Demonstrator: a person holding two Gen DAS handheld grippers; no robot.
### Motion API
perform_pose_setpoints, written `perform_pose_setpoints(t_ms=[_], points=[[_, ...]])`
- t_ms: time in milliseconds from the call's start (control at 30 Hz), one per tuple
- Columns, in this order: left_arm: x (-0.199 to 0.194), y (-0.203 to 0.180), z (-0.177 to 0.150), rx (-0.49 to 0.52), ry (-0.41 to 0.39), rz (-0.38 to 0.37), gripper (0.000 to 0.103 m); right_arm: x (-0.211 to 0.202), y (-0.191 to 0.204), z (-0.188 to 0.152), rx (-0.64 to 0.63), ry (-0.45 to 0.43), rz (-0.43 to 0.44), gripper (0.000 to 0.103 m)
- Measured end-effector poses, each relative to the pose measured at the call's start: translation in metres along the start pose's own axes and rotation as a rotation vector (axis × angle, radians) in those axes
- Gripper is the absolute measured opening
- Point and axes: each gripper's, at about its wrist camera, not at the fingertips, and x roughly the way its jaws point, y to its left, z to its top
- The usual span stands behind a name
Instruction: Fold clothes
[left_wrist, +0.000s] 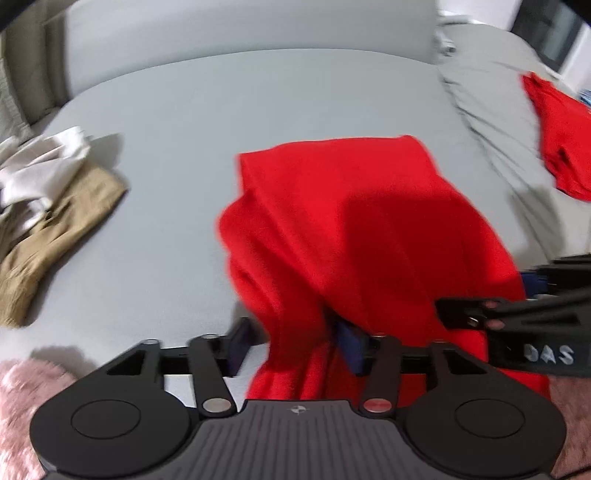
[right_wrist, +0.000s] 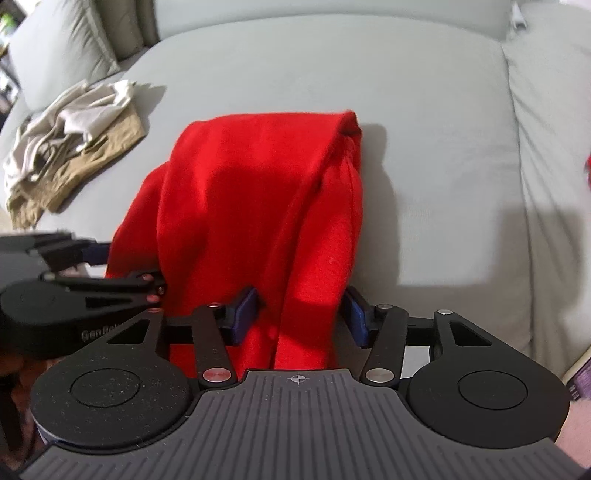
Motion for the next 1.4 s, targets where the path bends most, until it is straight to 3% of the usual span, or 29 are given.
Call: perform_pose_setpoints(t_ms=[33,167,400,700,900,1067,1233,1400], points=[[0.0,-0.003,0.001,0.014,0.003,-0.009,0.01,0.001,0.0,0.0,0.012,0.006,0.022,0.023],[-0.01,-0.017,0.001,0.068,-0.03,0.034,0.009,-0.003,0.025,-0.002,-0.088,-0.014,-0.036,0.017],[-0.046,-0.048,0.026,0.188,-0.142,0.082,0.009,-0.033,0.022,-0.001,-0.066,-0.091,-0.043,0.016],[-0.075,-0.112,0.095,0.288,-0.235,0.033,0.009,-0.099,-0.034,0.022,0.05,-0.239,-0.067,0.016],[-0.088,-0.183,0.161,0.328,-0.327,-0.07,0.009,-0.163,-0.102,0.05,0.07,-0.329,-0.185,0.016],[-0.071,-0.25,0.198,0.362,-0.349,-0.159,0.009,-0.201,-0.166,0.07,0.081,-0.339,-0.316,0.016],[-0.031,-0.31,0.223,0.366,-0.305,-0.229,0.01,-0.212,-0.227,0.082,0.12,-0.3,-0.408,0.016],[0.01,-0.352,0.235,0.367,-0.245,-0.258,0.01,-0.204,-0.295,0.096,0.212,-0.228,-0.417,0.016]])
